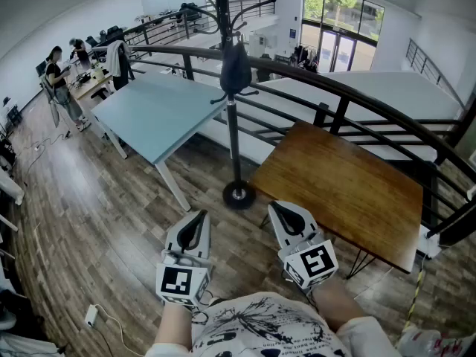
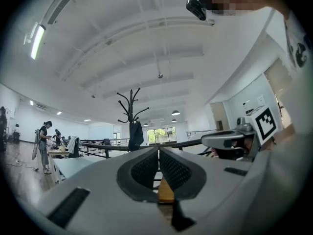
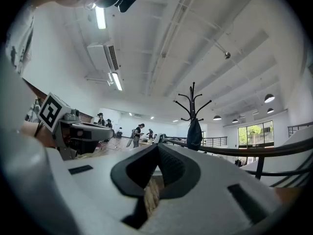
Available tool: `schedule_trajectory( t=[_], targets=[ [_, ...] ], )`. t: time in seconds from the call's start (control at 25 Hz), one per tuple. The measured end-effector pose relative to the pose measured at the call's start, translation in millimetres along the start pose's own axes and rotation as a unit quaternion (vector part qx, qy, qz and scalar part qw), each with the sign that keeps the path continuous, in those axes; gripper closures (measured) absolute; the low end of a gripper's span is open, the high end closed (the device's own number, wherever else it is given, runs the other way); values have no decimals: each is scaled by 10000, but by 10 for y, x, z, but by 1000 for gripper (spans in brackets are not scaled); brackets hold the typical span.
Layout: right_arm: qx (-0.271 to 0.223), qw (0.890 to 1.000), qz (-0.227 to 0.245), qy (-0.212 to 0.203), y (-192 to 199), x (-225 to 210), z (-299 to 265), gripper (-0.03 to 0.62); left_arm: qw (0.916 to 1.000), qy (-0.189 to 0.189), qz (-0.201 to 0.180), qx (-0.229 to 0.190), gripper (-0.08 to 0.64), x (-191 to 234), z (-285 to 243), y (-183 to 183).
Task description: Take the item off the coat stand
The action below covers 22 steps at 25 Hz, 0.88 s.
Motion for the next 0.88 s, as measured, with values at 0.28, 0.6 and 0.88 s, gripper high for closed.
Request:
schedule_trajectory(
  t=[0.28,0.6,0.88],
  targets=[
    [30,10000,-42,-45,53,-62,10,600,10000,22,6,22,555,-50,-75,73],
    [109,9997,-216,-91,206,-133,-41,598,9998,-8,71,175,555,-84,-154,214],
    [351,9987,-356,-96,437,-170,-442,598,9991,-130,237,332,555,262,-332,440]
  ],
)
Point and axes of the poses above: the fingertips, and each gripper's own axes: z backward along the fingers, x to its left, y out of its underside, the point moved 6 cm from there along z, backward along the fingers, and after that the axes turned 3 degrees about -y, right-handed, at the moved point
